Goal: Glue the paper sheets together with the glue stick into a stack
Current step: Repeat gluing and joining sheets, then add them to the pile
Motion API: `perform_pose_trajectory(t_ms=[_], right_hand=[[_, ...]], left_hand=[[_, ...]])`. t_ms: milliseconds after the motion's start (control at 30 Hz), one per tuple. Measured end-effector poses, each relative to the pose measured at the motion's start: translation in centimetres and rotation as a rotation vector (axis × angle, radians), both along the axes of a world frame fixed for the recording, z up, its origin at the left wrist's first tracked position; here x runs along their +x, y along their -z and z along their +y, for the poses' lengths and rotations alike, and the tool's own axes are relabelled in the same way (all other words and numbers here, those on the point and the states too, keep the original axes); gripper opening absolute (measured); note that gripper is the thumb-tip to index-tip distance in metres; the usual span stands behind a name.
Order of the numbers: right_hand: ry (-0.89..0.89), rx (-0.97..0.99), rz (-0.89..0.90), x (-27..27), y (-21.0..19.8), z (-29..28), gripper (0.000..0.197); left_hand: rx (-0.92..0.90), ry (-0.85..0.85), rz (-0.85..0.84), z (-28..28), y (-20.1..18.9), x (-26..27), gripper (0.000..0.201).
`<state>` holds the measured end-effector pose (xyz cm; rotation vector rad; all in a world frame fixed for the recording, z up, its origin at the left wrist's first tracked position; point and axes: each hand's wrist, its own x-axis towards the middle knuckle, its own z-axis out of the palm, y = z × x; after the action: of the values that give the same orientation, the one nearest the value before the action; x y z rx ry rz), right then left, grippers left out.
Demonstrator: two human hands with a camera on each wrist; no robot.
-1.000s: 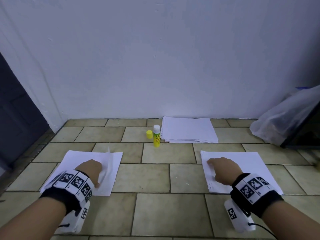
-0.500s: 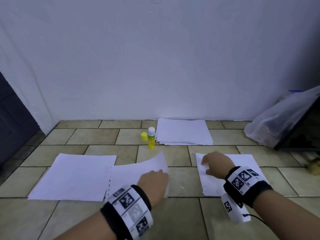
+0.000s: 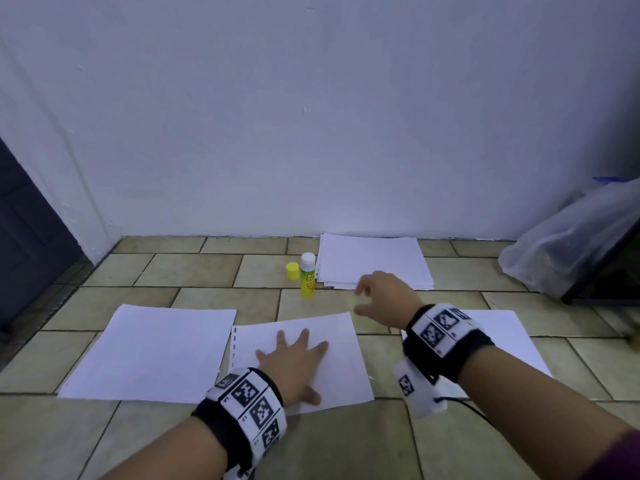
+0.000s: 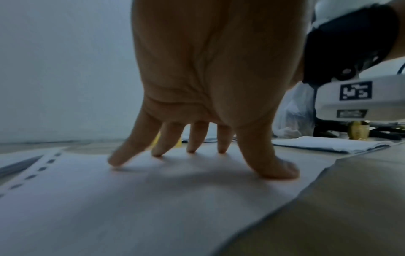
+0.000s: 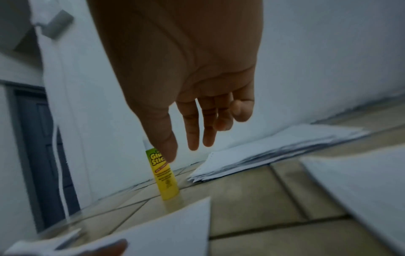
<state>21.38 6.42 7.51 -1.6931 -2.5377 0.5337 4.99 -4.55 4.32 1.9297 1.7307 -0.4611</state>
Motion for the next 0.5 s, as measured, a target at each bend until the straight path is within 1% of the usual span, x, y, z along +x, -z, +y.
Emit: perform_pose_trajectory(t_ms=[100,167,233,267,300,400,500], right_hand=[[0.027,-0.089,0.181,-2.9,0.4,1.6,0.044],[0.08,-0.127,0.289,-4.6,0.9,2.5,0.054],[0.124,-0.143,0.358,-6.0,1.4,3.2,0.062],[0.129,-0.145,0.367,-6.5,1.5,3.3,0.063],[0.128,-0.137,0.369,-6.9,1.7,3.4,0.06],[0.134,-0.122,0.407,-7.4,2.3,3.5,0.04],[0.145,-0.118,0.457,-6.7,2.6,3.7,0.033]], left_hand=[[-0.041,-0.015,-0.019,0.2,0.7,-0.7,0.091],[-0.051,-0.02,-0.027,0.2,1.0,-0.7,0.09],[-0.056,-0.021,-0.018,0.2,1.1,-0.7,0.089],[-0.056,-0.022,-0.015,0.2,1.1,-0.6,0.088],[-0.054,-0.024,-0.016,0.3,1.2,-0.7,0.088],[-0.045,-0.031,-0.031,0.3,1.6,-0.8,0.087],[-0.043,-0.029,-0.039,0.3,1.8,-0.9,0.088]])
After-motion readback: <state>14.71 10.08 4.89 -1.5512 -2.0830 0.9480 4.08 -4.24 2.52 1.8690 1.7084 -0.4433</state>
